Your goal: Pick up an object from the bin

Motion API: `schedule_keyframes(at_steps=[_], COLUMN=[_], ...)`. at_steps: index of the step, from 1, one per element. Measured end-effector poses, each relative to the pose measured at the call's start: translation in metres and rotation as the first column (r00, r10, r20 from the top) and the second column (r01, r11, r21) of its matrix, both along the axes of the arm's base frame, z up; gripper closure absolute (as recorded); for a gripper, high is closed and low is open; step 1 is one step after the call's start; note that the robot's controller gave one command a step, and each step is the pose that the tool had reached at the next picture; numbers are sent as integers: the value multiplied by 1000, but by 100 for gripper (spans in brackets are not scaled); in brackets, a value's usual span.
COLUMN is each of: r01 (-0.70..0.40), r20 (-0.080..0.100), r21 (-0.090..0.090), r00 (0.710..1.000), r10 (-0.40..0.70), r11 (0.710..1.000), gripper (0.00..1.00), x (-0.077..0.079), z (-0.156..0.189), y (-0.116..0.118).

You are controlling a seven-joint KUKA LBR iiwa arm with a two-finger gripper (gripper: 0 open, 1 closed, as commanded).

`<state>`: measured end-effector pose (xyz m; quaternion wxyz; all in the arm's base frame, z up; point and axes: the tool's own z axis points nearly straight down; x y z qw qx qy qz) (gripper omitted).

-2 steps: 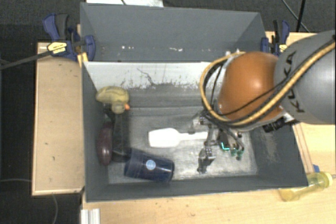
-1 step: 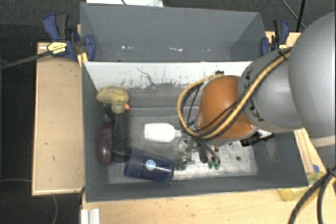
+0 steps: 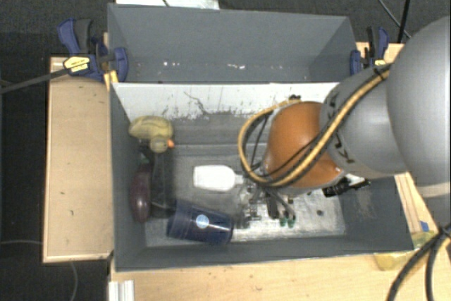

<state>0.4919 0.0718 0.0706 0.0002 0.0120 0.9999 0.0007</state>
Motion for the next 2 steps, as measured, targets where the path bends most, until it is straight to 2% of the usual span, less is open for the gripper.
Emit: schedule_keyframes(at_steps=[1,2], r01=[-13,-18], r20=[-6,1], r21=[-2,-1], r00=[1000,1000], r10=[13,18], r11=[1000,1000], gripper=[100,0], x=[-4,4], z=[42,71], y=[-3,4])
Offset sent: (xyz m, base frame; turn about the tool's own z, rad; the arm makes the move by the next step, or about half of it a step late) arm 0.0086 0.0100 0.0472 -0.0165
